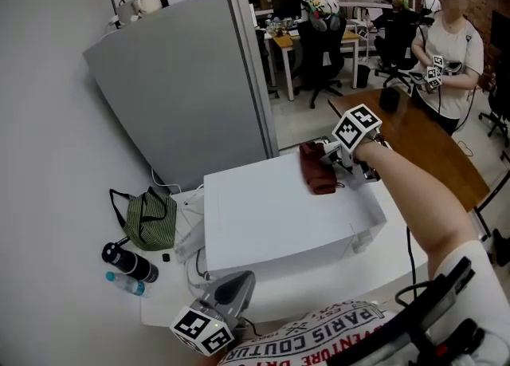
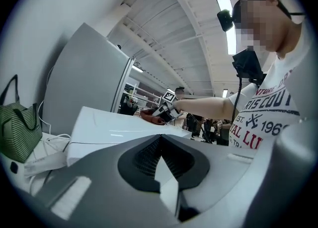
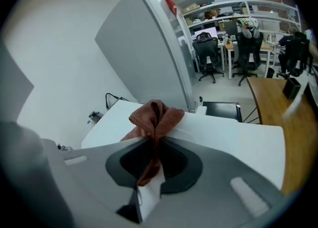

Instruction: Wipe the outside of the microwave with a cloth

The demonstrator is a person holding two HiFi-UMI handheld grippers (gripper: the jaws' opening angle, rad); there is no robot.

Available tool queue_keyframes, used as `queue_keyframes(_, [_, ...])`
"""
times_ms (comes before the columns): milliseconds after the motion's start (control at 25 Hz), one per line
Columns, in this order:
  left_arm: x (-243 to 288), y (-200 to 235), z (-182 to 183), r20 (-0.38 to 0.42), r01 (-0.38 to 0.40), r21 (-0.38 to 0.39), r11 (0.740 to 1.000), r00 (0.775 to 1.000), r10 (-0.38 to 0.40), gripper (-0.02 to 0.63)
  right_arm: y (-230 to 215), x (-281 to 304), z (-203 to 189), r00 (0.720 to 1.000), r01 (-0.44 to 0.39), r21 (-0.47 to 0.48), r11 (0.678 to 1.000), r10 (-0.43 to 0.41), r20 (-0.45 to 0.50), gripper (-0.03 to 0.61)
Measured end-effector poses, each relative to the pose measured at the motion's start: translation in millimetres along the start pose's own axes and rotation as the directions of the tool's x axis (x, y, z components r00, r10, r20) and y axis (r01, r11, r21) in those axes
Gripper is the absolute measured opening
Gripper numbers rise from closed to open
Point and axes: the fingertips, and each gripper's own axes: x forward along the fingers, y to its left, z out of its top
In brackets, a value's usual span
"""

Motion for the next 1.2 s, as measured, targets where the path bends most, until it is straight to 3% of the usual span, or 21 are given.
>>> queue_keyframes(360, [41, -29, -4, -0.029, 0.069, 0.010, 0.998, 0.997, -0.068, 0.002, -59, -56, -28, 0.997, 0.059, 0.063, 0.996, -0.062, 0.042, 0.039])
queue_keyframes(560, [48, -36, -3, -0.031, 0.076, 0.016, 0.997, 0.997, -0.075, 0.002, -67, -65, -32, 0.996, 0.052, 0.081, 0.995, -0.057, 0.064, 0.040])
queue_keyframes(880, [46, -40, -3, -0.047, 0.111, 0.023, 0.994, 0.993, -0.110, 0.002, -65, -68, -32, 0.985, 0.047, 0.078, 0.996, -0.059, 0.164, 0.040])
queue_keyframes(1200, [35, -38, -5, -0.064, 0.165, 0.009, 0.986, 0.984, -0.164, 0.002, -9, -96, -28, 0.932, 0.042, -0.028, 0.999, -0.029, 0.360, 0.040])
